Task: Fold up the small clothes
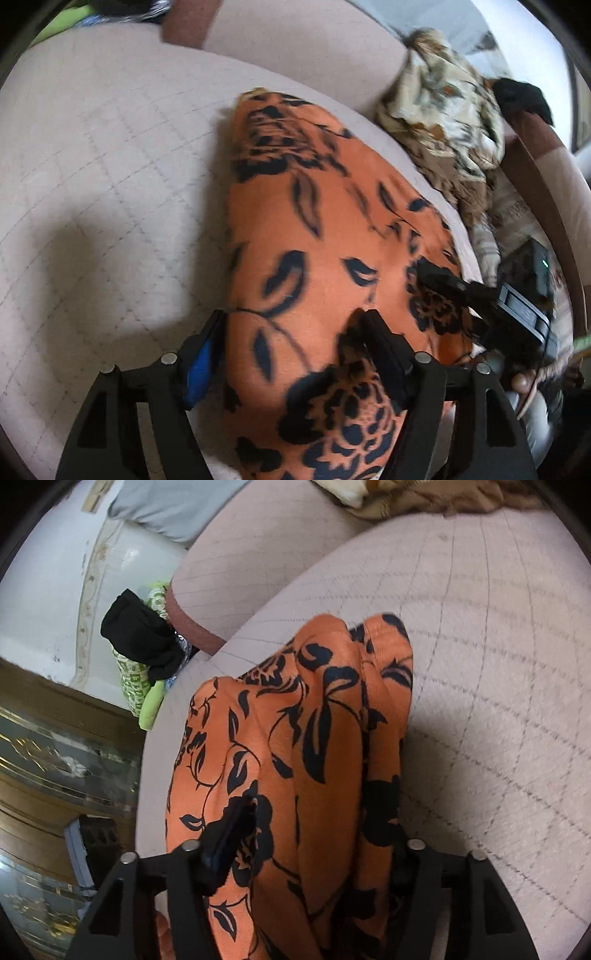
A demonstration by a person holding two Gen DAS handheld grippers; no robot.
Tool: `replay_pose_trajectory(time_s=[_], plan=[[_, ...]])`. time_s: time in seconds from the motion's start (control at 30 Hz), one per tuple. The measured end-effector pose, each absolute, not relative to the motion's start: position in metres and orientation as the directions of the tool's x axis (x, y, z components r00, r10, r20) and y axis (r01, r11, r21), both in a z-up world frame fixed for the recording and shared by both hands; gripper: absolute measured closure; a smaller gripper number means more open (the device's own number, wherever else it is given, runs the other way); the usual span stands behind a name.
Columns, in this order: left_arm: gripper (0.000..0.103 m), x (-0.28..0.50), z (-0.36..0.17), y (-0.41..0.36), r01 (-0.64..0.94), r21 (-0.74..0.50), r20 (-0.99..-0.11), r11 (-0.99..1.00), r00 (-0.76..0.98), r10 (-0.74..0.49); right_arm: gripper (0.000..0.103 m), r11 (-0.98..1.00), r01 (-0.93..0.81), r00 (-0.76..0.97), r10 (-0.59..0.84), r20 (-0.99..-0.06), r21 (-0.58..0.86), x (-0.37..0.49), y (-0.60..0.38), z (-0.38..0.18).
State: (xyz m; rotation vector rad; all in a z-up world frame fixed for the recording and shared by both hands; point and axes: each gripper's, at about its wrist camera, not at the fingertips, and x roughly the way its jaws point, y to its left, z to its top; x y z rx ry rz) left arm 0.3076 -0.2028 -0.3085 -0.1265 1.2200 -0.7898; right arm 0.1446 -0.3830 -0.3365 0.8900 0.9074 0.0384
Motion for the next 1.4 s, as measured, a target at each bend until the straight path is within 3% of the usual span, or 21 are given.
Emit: replay_pose_trajectory(time_s=[0.1, 0.2, 0.33, 0.83, 1.03, 1.2, 1.27, 1.3, 1.33, 1.4], plan=[[0.046, 0.298, -0.303, -0.208, 0.525, -0.429, -0.793, 0.735, 0.170, -0.585, 0.040, 0.680, 0.298, 0.652, 0.367, -0.664, 0.669, 0.148, -0.376, -0.335], [0.059, 0.296, -0.296, -0.203, 0.523, -0.441, -0.773, 0.729, 0.192, -0.605, 0.061, 0.735, 0.275, 0.672, 0.314, -0.670, 0.620, 0.145, -0.370, -0.322], [0.063, 0.289, -0.290, -0.201, 0.542, -0.409, -0.768, 0.734, 0.230, -0.598, 0.063, 0.765, 0.269, 0.704, 0.259, -0.661, 0.586, 0.141, -0.362, -0.305], [0.064, 0.228, -0.230, -0.125, 0.529, -0.335, -0.727, 0.780, 0.381, -0.571, 0.064, 0.778, 0.148, 0.762, 0.304, -0.571, 0.611, 0.113, -0.304, -0.260], [0.063, 0.181, -0.231, -0.098, 0.535, -0.303, -0.734, 0.789, 0.397, -0.551, 0.064, 0.746, 0.157, 0.754, 0.333, -0.567, 0.648, 0.073, -0.290, -0.275], [0.063, 0.160, -0.256, -0.080, 0.496, -0.318, -0.782, 0.808, 0.344, -0.519, 0.064, 0.754, 0.191, 0.714, 0.332, -0.616, 0.629, 0.050, -0.277, -0.302], [0.061, 0.155, -0.267, -0.078, 0.479, -0.315, -0.807, 0.819, 0.319, -0.497, 0.064, 0.759, 0.229, 0.683, 0.320, -0.656, 0.609, 0.046, -0.274, -0.317], [0.053, 0.153, -0.273, -0.079, 0.469, -0.294, -0.822, 0.833, 0.320, -0.471, 0.063, 0.762, 0.251, 0.665, 0.312, -0.678, 0.596, 0.046, -0.275, -0.324], [0.045, 0.151, -0.277, -0.079, 0.460, -0.255, -0.831, 0.850, 0.345, -0.436, 0.060, 0.765, 0.274, 0.653, 0.298, -0.697, 0.583, 0.046, -0.277, -0.331], [0.040, 0.151, -0.276, -0.079, 0.459, -0.229, -0.834, 0.859, 0.363, -0.416, 0.051, 0.751, 0.291, 0.648, 0.301, -0.700, 0.592, 0.044, -0.286, -0.333]])
